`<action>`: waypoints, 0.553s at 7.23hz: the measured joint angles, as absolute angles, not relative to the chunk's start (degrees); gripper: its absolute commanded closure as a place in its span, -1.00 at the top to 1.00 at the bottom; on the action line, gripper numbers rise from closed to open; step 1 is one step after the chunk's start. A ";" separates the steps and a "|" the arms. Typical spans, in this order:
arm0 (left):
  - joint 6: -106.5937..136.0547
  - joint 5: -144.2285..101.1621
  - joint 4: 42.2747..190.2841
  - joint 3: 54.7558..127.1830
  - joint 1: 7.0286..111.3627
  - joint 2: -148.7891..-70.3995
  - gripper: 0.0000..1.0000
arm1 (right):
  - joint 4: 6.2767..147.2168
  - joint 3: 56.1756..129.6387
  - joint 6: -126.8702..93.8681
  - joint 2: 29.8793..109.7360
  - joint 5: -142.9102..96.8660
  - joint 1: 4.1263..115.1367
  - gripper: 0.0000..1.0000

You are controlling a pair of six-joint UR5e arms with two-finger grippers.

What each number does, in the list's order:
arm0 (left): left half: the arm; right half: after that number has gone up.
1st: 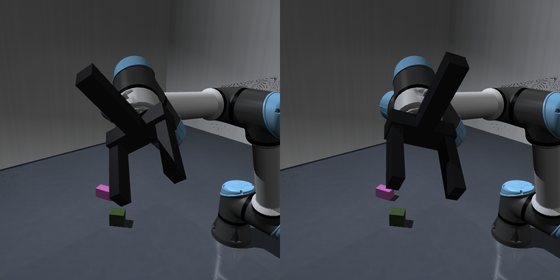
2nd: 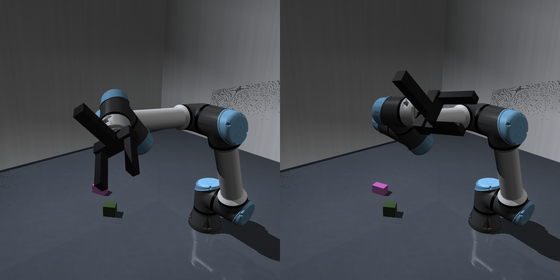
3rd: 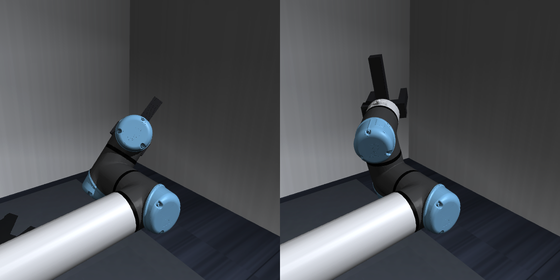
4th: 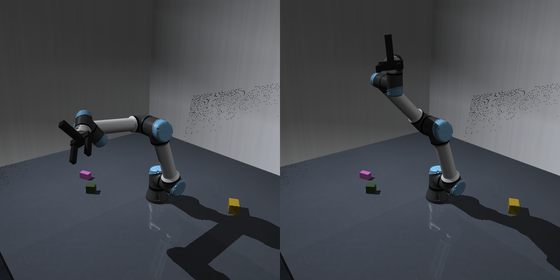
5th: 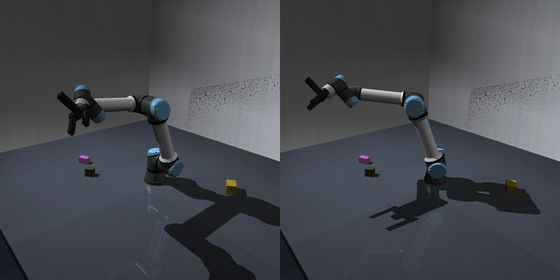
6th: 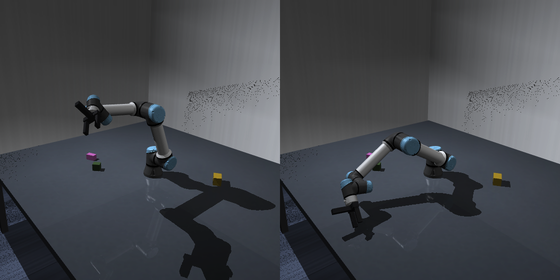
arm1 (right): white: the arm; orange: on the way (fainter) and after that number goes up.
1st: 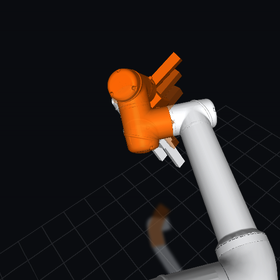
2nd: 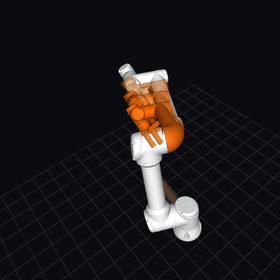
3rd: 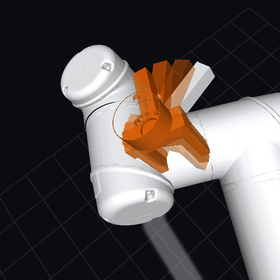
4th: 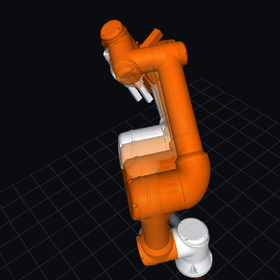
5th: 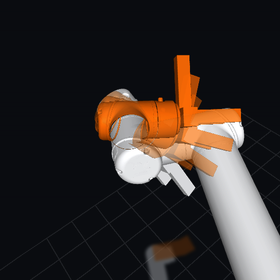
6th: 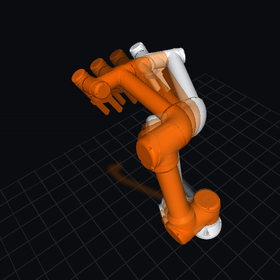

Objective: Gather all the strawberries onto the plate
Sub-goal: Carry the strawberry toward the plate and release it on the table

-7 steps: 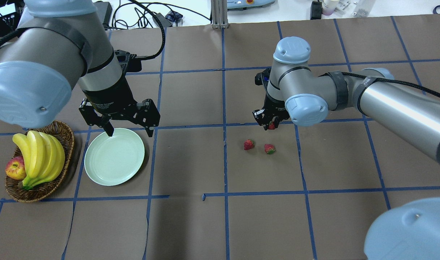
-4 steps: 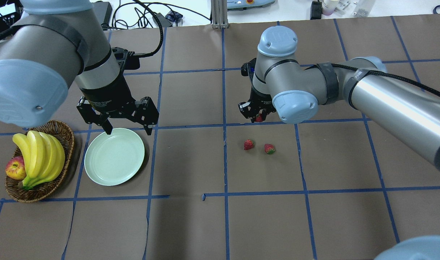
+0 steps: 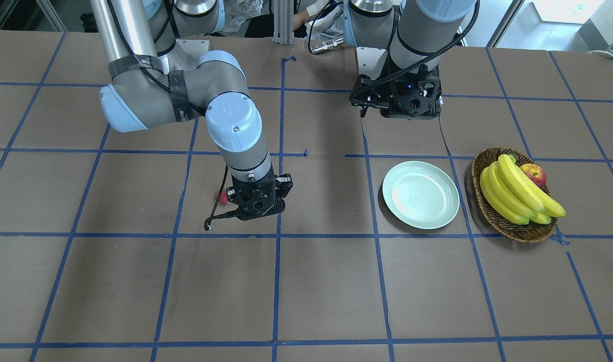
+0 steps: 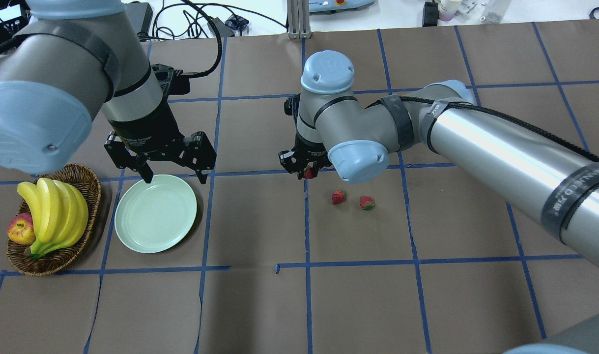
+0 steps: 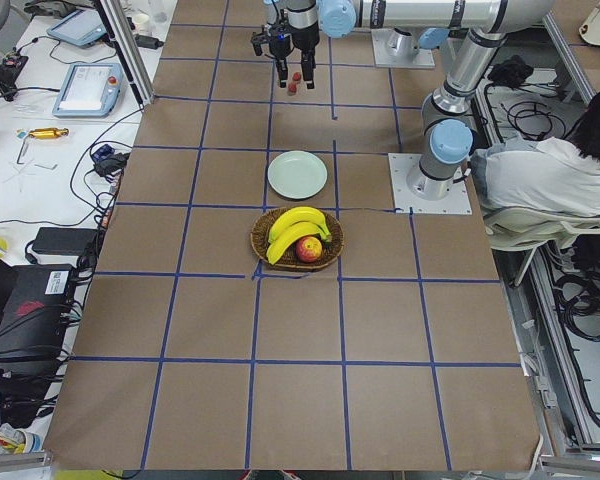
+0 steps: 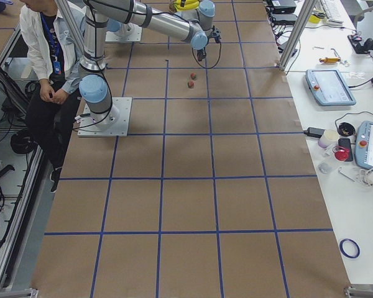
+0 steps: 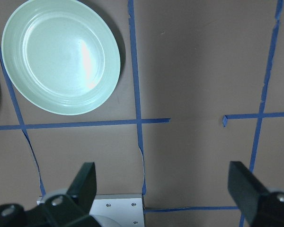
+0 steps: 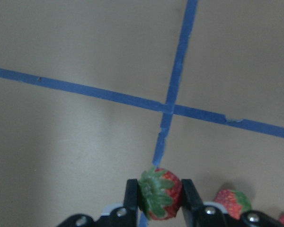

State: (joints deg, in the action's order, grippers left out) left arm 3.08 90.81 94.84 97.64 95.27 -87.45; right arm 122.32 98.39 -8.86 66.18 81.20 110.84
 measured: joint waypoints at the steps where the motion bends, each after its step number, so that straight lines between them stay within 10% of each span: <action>1: 3.12 90.85 94.85 97.66 95.27 -87.45 1.00 | 123.27 98.06 -9.66 64.91 80.13 112.05 -1.00; 3: 3.22 90.94 94.91 97.71 95.27 -87.40 1.00 | 124.29 97.30 -10.37 62.64 78.97 114.10 -1.00; 4: 3.24 90.95 94.92 97.75 95.27 -87.38 1.00 | 124.46 97.12 -10.52 61.89 78.04 114.70 -0.35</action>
State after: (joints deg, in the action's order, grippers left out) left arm 3.24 90.95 94.92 97.75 95.27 -87.38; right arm 124.46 97.12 -10.52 61.89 78.04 114.70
